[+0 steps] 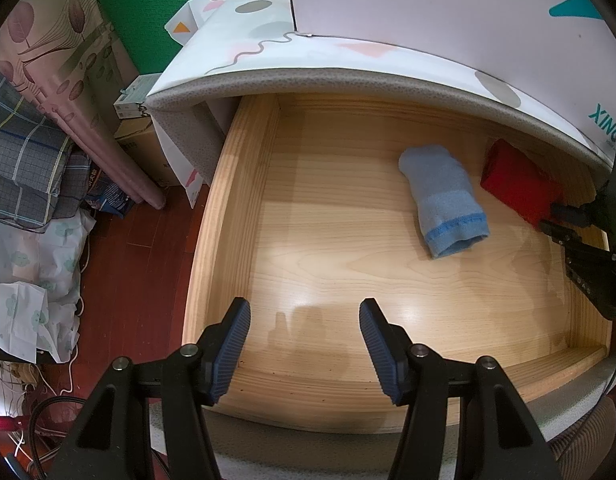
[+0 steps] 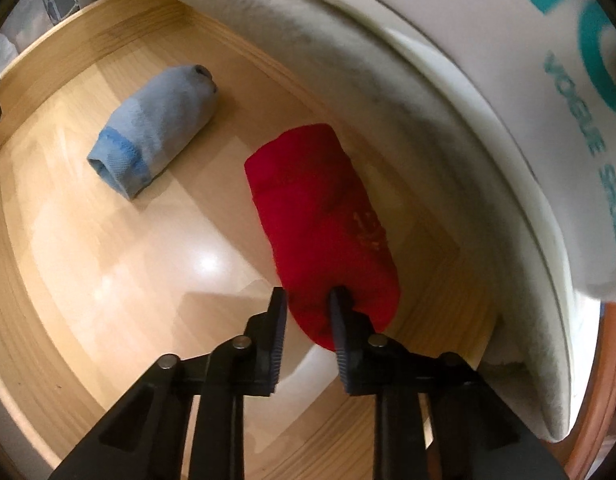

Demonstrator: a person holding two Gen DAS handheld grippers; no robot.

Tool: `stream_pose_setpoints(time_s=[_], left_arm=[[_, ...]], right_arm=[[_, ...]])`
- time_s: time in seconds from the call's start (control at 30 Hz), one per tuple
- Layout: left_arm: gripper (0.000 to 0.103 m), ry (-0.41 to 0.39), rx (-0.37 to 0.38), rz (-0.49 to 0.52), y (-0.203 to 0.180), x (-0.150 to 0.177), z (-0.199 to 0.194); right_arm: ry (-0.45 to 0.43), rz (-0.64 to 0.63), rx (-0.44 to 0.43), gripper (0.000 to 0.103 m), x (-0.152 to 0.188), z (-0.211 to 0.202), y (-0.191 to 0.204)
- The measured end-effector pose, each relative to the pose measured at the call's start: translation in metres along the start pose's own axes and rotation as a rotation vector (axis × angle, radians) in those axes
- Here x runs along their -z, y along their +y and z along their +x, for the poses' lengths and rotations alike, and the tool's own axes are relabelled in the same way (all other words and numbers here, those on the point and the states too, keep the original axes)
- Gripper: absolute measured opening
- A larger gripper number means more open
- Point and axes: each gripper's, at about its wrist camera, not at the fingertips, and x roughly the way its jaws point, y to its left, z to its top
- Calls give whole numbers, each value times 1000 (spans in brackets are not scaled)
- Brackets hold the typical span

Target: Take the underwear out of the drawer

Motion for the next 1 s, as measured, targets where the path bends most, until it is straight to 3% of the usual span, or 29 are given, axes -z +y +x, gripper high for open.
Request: stream_pose_setpoints(time_s=[0.13,0.27,0.37,0.63,0.87,1.0], left_arm=[[58,0,3,-1,0,0,1],[58,2,6,-1,0,0,1],[58,3,6,2,-1,0,0],[58,7,18,-3,1,-1,1],[58,6,18,3,0,1,0],[58,8,18,3,-1,1,0]], right_arm=[[-25,-24,29,21,12,5,1],[-81,-105,69,36,11,-3,20],[-109,-150,118,36,7,-5,32],[-148,-185,143,34,5,-4,47],[-111,-223,193,40,17,5,43],[-86,-246,206,51,18,13,47]])
